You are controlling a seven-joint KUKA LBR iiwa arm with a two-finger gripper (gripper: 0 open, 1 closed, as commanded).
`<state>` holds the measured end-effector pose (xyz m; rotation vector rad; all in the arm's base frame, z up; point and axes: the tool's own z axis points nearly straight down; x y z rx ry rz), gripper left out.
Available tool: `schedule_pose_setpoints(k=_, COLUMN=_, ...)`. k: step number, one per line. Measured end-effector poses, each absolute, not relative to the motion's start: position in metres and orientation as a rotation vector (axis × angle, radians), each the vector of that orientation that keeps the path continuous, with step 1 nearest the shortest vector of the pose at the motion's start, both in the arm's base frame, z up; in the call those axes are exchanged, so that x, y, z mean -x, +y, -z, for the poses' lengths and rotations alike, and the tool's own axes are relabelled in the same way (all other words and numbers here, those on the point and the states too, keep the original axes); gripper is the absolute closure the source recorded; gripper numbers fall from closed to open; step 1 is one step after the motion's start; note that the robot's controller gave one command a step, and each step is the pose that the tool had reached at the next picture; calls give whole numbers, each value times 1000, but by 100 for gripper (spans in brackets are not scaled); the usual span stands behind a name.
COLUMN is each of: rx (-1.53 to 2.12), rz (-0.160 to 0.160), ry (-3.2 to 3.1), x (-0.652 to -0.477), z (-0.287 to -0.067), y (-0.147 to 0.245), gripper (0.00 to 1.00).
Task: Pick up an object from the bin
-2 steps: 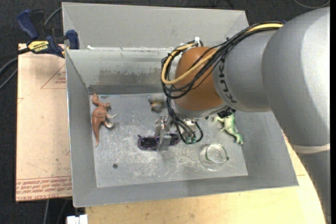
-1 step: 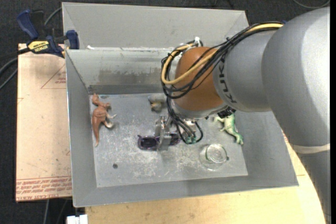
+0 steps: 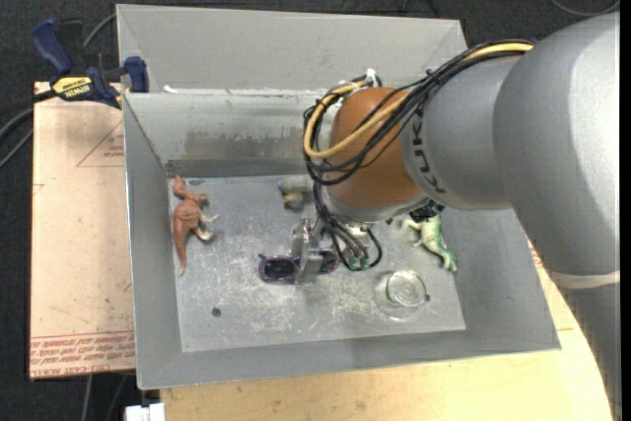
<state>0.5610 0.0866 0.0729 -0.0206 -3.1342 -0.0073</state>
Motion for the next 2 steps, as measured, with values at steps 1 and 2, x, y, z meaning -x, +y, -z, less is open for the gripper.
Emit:
schedule_pose_setpoints(k=1, rx=20, rz=6, ry=-3127, x=-559, z=-93, y=86, gripper=100)
schedule_pose_setpoints(k=2, rx=21, rz=9, ry=-3138, x=-562, z=-112, y=87, gripper=100)
